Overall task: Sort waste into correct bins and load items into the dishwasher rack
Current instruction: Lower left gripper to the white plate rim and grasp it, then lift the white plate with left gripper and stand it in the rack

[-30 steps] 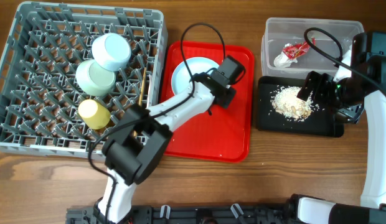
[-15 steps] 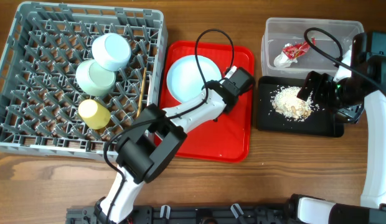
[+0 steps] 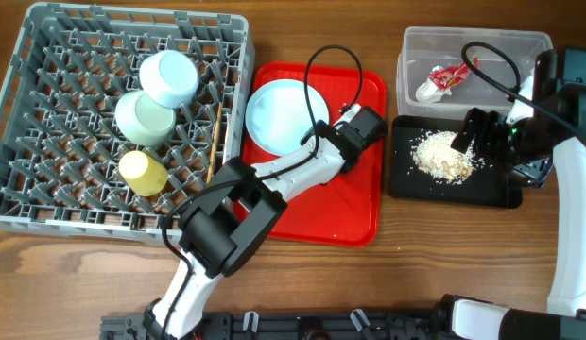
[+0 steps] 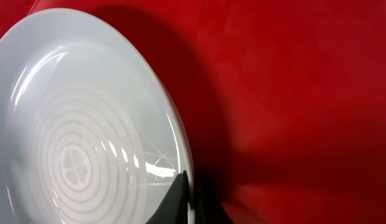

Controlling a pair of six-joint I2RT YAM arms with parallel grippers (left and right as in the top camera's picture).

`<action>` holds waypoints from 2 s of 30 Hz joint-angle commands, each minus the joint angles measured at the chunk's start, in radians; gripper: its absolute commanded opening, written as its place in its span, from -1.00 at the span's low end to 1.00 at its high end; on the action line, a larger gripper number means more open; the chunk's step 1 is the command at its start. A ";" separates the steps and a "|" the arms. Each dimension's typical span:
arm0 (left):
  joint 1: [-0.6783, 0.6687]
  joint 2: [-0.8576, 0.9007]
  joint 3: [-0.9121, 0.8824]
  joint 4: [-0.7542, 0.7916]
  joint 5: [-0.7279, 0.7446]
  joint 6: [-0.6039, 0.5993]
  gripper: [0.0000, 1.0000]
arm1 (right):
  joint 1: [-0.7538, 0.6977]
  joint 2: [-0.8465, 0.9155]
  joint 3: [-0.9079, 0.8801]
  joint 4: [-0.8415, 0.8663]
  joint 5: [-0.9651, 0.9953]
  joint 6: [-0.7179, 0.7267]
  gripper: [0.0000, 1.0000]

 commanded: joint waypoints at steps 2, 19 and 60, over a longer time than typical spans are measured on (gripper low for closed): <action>-0.002 -0.034 -0.010 -0.003 -0.042 0.017 -0.92 | -0.004 -0.018 0.016 0.003 0.014 -0.011 1.00; -0.001 -0.266 0.021 0.000 -0.038 0.076 -0.92 | -0.004 -0.018 0.016 0.003 0.014 -0.011 1.00; 0.758 -0.499 0.021 0.016 1.331 -0.415 -0.92 | -0.004 -0.018 0.016 -0.002 0.015 -0.018 1.00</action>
